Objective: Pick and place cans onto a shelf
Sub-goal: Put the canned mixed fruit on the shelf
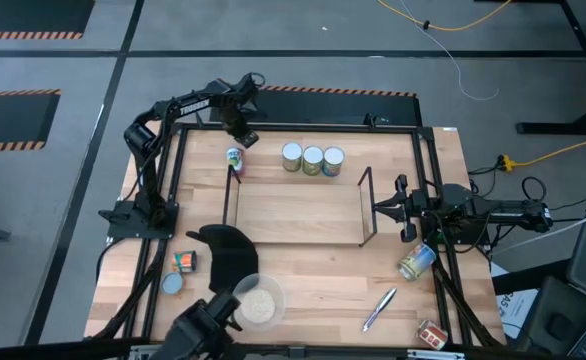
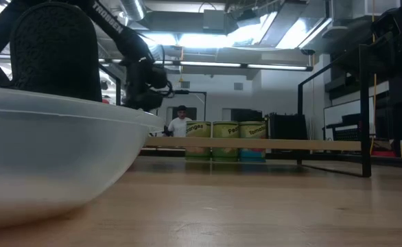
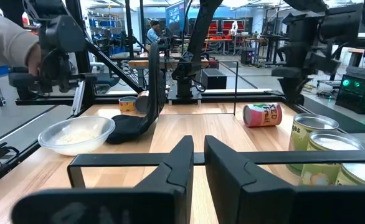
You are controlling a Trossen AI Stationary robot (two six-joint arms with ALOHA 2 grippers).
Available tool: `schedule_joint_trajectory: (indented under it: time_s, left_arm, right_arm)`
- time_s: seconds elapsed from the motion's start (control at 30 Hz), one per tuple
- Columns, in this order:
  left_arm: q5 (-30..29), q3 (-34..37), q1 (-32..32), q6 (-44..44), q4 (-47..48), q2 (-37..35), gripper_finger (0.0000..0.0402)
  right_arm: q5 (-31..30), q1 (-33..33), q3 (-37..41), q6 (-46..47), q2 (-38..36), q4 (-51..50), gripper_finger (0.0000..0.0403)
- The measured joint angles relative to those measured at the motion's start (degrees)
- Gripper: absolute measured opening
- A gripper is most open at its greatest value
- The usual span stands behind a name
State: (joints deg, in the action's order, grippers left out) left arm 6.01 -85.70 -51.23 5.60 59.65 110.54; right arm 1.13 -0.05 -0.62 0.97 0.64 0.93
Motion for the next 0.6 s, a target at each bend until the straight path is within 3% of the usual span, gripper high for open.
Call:
schedule_joint_trajectory:
  time_s: [0.6]
  left_arm:
    - [-0.5,7.0,-0.5,5.5,2.5,0.0,0.0124]
  right_arm:
    - [0.0,0.0,0.0,0.1,0.0,0.0,0.0046]
